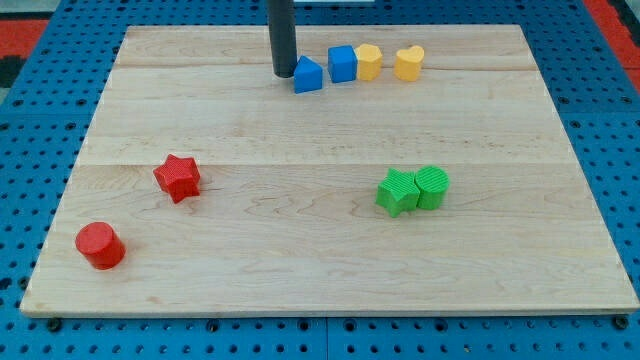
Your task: Point at red star
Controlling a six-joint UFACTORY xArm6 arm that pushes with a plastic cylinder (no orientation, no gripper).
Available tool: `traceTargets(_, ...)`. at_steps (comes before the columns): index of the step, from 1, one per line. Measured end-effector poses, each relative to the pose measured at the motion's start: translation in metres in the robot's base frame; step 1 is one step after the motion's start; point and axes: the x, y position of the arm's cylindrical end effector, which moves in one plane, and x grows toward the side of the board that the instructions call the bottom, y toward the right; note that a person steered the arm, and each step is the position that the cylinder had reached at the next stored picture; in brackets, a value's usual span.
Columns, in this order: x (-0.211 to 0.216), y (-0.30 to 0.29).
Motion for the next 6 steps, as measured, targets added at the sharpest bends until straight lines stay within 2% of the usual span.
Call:
traceTargets(2,-0.001,0.020)
traceTargets(5,0.006,-0.153)
traceTargets(6,0.021,-0.152)
